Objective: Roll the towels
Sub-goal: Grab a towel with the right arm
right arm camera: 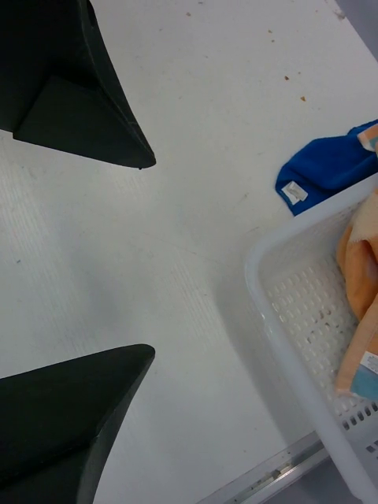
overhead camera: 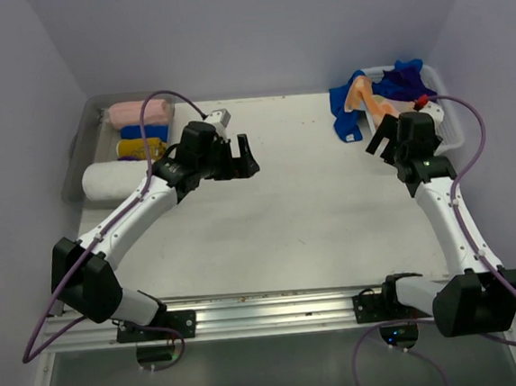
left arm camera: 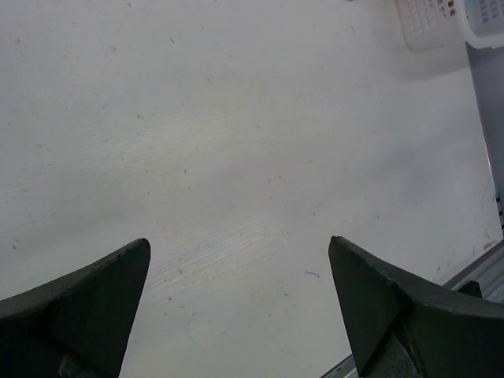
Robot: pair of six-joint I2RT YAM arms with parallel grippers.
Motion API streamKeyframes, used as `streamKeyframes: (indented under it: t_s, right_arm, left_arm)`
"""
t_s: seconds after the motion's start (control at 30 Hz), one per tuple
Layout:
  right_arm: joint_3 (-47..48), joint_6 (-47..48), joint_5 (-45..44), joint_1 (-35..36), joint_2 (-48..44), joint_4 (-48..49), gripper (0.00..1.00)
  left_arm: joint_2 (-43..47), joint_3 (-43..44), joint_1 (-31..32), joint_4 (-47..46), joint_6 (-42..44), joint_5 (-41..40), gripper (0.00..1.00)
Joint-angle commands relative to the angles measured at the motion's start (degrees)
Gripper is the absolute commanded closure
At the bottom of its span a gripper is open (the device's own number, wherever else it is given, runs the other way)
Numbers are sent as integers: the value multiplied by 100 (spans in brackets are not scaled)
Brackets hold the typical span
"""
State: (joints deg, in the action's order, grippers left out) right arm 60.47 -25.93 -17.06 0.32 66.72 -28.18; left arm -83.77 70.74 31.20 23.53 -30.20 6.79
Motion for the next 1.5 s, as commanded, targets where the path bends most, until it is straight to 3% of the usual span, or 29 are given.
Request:
streamKeyframes:
  t_s: [0.0,0.2,0.33,0.5,0.8,1.1,1.2,1.3,1.4,1.47]
  right_arm:
    - [-105,-43,-157,-5,-247,296,2]
    - [-97,-87,-245,-5,-230,226,1]
    - [-35,-727,-895,-14,-168,-37,1]
    - [122,35,-254,-5,173,541,1]
    - [3083,642,449,-5,3152,41,11]
    - [5579,739,221,-5,5306,-363,25]
    - [6527,739,177,-5,5965,-635,35]
    - [6872,791,80,-5,6309,-688,46]
    - [6952,862,-51,-5,6336,-688,80]
    - [6865,914,-78,-5,6178,-618,93]
  left_arm:
    - [150,63,0,-270,198,68,0]
    - [141,54,9,-287,181,60,1]
    - [98,28,0,-296,154,16,0]
    - [36,45,0,-314,119,95,0]
    - [10,115,0,-129,286,-63,0]
    - [-78,159,0,64,365,-81,0]
    - [-78,159,0,99,374,-98,0]
    - [-78,151,0,126,356,-116,0]
    - [-70,116,9,126,313,-125,0]
    - [-78,89,9,73,295,-81,0]
